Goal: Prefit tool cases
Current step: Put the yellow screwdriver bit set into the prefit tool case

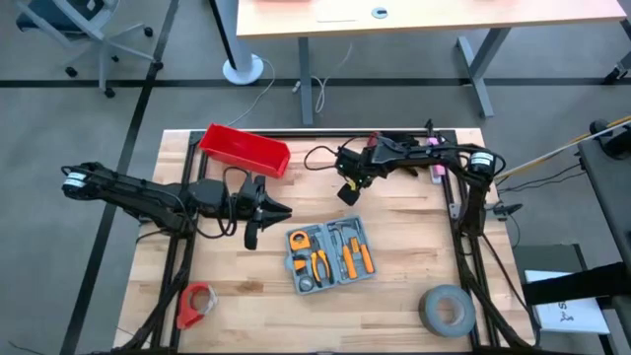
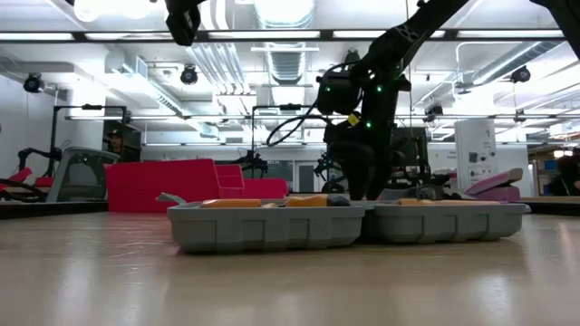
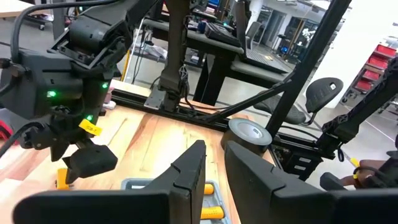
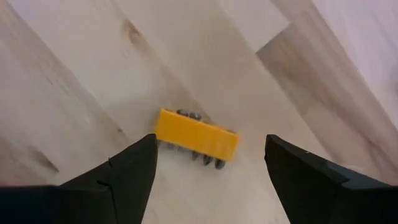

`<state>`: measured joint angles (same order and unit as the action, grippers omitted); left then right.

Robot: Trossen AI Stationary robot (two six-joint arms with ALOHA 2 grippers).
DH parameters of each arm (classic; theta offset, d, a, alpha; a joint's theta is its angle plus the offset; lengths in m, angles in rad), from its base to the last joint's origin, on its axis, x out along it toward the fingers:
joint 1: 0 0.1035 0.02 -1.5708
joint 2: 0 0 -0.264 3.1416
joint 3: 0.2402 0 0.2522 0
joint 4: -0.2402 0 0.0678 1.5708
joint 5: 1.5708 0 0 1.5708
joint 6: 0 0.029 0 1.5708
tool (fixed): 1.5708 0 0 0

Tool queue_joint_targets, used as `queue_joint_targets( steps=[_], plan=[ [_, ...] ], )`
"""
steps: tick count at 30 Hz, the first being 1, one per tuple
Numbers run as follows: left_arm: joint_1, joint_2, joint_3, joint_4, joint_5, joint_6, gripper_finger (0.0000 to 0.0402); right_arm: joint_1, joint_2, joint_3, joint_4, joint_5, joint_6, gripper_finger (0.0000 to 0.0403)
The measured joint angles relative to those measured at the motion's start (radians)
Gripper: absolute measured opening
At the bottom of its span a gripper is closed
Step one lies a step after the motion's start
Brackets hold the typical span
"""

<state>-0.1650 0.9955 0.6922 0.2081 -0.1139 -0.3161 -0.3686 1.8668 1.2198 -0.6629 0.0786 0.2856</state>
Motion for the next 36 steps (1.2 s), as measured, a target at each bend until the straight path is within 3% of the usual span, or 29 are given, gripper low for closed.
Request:
queue_joint_targets(
  steps=[22,32,36],
  plan=[
    [0.000,0.000,0.000,0.000,0.000,-0.011,0.0066,-0.015,-0.001,-0.060,0.050,0.076,-0.016,0.0241],
    [0.000,0.000,0.000,0.000,0.000,-0.008,0.0066,0.024,-0.004,-0.081,0.014,-0.202,-0.043,0.0229],
    [0.000,0.000,0.000,0.000,0.000,-0.008,0.0066,0.056,-0.003,-0.081,0.011,-0.187,-0.048,0.0229]
  ],
)
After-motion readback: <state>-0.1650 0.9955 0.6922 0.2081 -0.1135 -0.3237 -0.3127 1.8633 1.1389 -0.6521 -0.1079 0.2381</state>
